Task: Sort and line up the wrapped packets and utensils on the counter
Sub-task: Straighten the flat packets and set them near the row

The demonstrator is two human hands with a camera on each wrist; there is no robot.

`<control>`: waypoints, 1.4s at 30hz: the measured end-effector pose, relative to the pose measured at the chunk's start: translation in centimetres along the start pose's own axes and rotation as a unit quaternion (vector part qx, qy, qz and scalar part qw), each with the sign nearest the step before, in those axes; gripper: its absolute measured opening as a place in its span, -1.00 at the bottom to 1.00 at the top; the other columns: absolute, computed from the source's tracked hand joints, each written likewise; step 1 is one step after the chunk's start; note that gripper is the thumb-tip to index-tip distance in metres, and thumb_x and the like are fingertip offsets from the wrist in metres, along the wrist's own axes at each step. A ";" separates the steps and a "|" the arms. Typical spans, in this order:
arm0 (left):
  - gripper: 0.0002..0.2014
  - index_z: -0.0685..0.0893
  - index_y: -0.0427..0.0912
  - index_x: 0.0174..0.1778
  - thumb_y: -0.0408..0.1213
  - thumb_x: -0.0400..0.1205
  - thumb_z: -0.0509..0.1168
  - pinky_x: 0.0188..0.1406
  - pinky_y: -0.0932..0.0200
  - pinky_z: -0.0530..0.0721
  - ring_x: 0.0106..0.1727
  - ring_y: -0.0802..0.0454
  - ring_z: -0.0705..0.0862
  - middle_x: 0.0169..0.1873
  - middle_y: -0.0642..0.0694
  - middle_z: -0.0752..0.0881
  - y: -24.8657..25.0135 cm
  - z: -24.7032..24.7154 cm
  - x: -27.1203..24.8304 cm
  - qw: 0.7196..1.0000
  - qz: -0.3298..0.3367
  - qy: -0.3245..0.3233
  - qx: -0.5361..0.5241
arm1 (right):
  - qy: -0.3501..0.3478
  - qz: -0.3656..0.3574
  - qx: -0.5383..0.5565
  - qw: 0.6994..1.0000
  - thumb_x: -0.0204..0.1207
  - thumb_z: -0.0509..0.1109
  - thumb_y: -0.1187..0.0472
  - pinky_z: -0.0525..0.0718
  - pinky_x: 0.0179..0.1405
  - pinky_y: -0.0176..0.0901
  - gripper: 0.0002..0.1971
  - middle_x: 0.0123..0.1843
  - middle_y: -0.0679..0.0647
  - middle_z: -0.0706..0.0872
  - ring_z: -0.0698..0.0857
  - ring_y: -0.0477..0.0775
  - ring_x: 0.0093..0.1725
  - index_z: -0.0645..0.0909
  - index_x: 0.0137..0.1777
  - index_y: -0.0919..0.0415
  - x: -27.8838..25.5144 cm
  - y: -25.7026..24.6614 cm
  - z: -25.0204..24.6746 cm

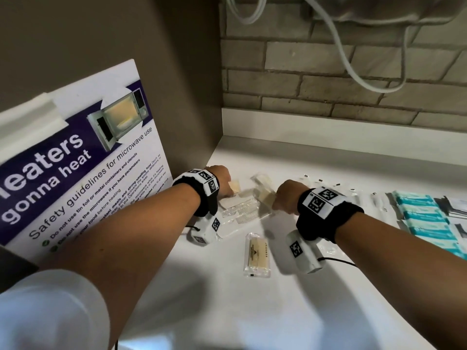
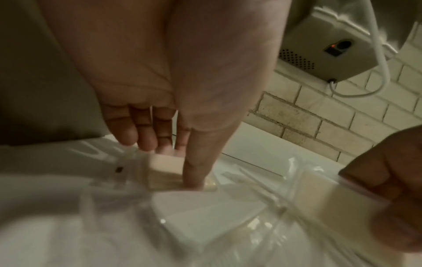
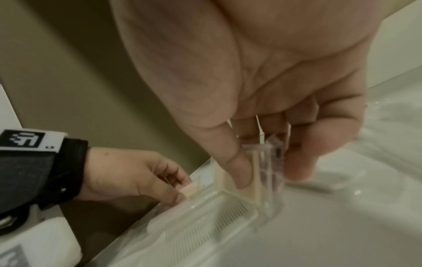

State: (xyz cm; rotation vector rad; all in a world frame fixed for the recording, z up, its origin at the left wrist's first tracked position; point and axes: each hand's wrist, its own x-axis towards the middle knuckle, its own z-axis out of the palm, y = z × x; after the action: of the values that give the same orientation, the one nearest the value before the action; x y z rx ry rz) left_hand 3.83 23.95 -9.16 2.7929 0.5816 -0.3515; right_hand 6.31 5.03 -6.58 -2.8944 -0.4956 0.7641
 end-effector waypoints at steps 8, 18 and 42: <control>-0.74 0.70 0.08 -0.08 -0.22 0.36 0.53 -0.08 0.21 0.56 -0.05 -0.06 0.59 -0.23 0.07 0.56 1.1 -1.0 -1.3 0.978 0.073 0.080 -0.177 | 0.023 -0.102 -0.010 0.994 0.64 0.23 0.23 0.58 0.13 -0.12 -0.68 0.30 0.23 0.68 0.66 0.22 0.28 0.61 0.32 0.33 -0.7 -2.1 -0.3; -0.51 0.66 -0.16 0.36 -0.36 0.48 0.54 -0.51 0.37 0.70 -0.45 0.09 0.62 0.05 -0.19 0.69 1.8 -0.9 -3.0 0.890 0.063 0.051 -0.449 | 0.045 -0.142 0.050 0.988 0.63 0.21 0.12 0.46 -0.07 -0.15 -0.72 0.12 0.21 0.71 0.59 0.15 -0.02 0.64 0.18 0.25 -2.1 -2.1 -0.1; -0.75 0.72 -0.18 0.19 -0.34 0.64 0.23 -0.29 0.04 0.74 -0.46 -0.05 0.61 -0.35 -0.16 0.58 2.1 -1.1 -7.7 0.911 0.084 -0.038 -0.402 | 0.154 -0.109 0.169 0.967 0.32 0.60 0.13 0.50 -0.26 -0.18 -0.59 -0.03 0.11 0.69 0.65 0.14 -0.11 0.57 0.11 0.22 -3.4 -0.3 -0.3</control>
State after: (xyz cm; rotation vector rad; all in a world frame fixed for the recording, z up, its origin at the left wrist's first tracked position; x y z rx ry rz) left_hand -1.92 19.67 -5.47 1.9989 0.3472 -0.1319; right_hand 3.52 4.19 -4.71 -2.5208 -0.5701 0.3189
